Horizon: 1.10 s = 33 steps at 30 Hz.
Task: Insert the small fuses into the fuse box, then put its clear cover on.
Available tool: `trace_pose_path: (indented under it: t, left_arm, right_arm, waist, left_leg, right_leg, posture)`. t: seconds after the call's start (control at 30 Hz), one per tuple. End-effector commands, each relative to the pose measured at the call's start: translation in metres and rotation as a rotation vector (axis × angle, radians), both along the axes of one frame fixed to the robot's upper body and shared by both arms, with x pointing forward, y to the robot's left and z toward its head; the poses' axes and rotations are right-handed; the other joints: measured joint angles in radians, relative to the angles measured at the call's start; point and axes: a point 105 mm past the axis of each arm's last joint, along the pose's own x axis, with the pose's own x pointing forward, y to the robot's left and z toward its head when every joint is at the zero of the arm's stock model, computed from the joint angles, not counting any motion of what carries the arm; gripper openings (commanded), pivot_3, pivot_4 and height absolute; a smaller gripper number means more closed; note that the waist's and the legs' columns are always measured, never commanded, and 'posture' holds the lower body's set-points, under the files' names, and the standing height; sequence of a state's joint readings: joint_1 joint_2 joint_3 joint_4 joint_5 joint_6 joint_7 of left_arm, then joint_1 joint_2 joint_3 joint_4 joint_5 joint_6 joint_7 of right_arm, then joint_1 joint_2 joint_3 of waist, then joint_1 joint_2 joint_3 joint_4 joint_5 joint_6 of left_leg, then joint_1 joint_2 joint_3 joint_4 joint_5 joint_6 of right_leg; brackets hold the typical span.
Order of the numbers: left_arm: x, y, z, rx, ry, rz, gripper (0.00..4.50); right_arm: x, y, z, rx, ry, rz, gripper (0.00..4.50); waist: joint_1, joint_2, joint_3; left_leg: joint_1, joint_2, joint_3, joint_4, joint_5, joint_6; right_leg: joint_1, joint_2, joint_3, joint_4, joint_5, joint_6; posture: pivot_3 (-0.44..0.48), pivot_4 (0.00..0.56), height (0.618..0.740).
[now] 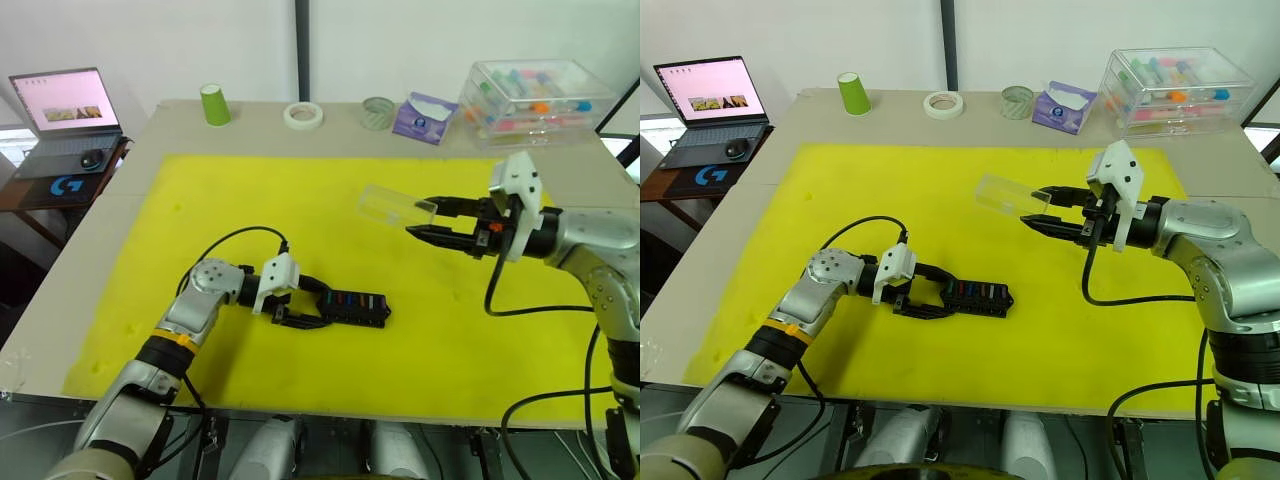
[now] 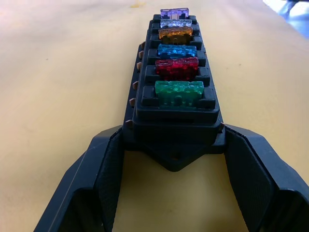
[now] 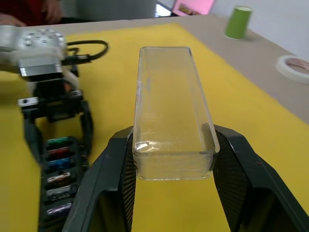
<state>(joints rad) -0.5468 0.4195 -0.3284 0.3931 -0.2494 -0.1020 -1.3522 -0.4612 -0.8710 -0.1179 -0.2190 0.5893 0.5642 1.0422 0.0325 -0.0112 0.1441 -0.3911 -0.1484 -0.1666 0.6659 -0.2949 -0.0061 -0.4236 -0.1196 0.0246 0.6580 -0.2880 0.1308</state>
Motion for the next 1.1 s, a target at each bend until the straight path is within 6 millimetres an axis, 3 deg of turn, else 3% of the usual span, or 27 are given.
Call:
trace_pose_path:
  t: [0.03,0.17,0.3,0.7,1.1]
  left_arm:
    - [0.01,0.004,0.0,0.003,-0.067,0.03,2.73]
    - [0.017,-0.003,-0.002,-0.018,-0.093,0.066,2.73]
    - [0.024,-0.007,-0.001,-0.024,-0.115,0.096,2.73]
    - [0.023,-0.016,0.003,-0.032,-0.098,0.052,2.73]
    - [0.018,-0.015,0.003,-0.021,-0.064,0.007,2.73]
  right_arm:
    - [-0.011,0.008,0.0,-0.052,0.001,0.092,1.87]
    - [-0.019,0.014,-0.019,-0.126,0.033,0.15,1.87]
    - [-0.019,0.02,-0.023,-0.102,0.028,0.168,1.87]
    - [-0.019,0.026,-0.053,-0.201,0.052,0.236,1.87]
    - [-0.014,0.027,-0.065,-0.204,0.067,0.248,1.87]
  waist:
    - [0.004,0.0,0.0]
    - [0.008,0.0,0.0]
    - [0.01,0.0,0.0]
    - [0.01,0.0,0.0]
    - [0.007,0.0,0.0]
  left_leg:
    - [0.0,0.0,0.0,0.0,0.0,0.0]
    - [0.0,0.0,0.0,0.001,0.0,0.0]
    - [0.0,0.0,0.0,0.002,0.0,0.0]
    - [0.0,-0.001,0.0,0.002,0.0,0.0]
    - [0.0,-0.001,0.0,0.002,0.0,0.0]
  right_leg:
    - [0.0,0.0,0.0,0.0,0.0,0.0]
    - [0.0,0.0,0.0,0.001,0.0,0.0]
    - [0.001,0.0,0.0,0.001,0.001,0.001]
    - [0.001,0.0,0.0,0.001,0.002,0.001]
    - [0.0,0.001,0.0,0.001,0.002,0.001]
  posture:
    - [0.0,0.15,0.74]
    - [0.0,0.15,0.74]
    - [0.0,0.15,0.74]
    - [0.0,0.15,0.74]
    - [0.0,0.15,0.74]
